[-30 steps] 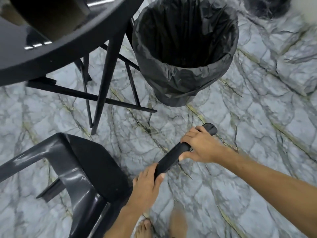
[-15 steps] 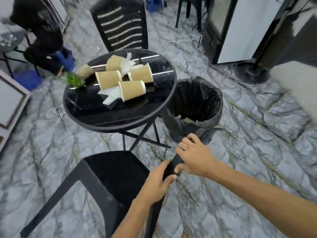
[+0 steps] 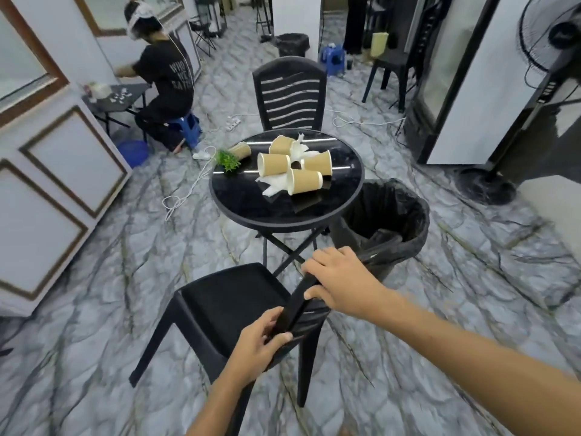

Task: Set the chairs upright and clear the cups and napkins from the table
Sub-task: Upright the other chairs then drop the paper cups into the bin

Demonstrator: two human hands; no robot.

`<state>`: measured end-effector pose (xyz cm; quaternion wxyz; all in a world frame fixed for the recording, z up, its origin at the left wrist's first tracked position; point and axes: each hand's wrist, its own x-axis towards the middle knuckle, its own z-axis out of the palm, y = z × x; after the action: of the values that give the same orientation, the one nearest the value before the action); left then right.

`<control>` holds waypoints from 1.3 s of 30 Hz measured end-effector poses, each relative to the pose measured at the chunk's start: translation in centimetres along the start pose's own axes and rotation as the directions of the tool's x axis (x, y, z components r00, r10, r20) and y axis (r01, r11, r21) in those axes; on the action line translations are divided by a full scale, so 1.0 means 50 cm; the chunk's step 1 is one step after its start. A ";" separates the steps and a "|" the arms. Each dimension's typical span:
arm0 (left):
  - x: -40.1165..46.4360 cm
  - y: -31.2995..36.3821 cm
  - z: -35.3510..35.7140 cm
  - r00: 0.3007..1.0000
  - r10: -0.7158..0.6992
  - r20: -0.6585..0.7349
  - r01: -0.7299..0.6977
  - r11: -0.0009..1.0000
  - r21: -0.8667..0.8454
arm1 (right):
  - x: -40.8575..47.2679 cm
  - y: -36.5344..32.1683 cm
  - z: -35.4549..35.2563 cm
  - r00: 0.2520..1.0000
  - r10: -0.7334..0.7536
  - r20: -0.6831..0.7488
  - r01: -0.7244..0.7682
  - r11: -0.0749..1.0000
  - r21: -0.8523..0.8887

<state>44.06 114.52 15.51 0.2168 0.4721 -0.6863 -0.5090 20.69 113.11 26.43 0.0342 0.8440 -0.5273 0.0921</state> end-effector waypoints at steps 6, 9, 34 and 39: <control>-0.099 0.047 -0.104 0.999 0.018 0.037 -0.019 0.999 0.041 | -0.001 -0.209 -0.013 0.999 0.003 0.040 -0.002 1.000 -0.023; -0.184 0.032 -0.124 0.999 -0.040 -0.022 0.040 0.998 0.037 | -0.016 -0.265 -0.020 0.988 -0.134 0.072 0.129 0.989 0.067; -0.701 -0.029 -0.220 0.773 -0.307 -0.555 0.442 0.888 0.124 | -0.049 -0.437 0.015 0.813 -0.419 0.405 0.140 0.815 0.563; -0.723 -0.047 -0.204 0.757 -0.268 -0.596 0.435 0.887 0.153 | -0.045 -0.435 0.011 0.809 -0.391 0.438 0.093 0.822 0.561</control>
<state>69.66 140.80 23.96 0.2378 0.7472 -0.5555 -0.2766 39.30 124.61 26.31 -0.3289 0.8752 -0.3545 -0.0150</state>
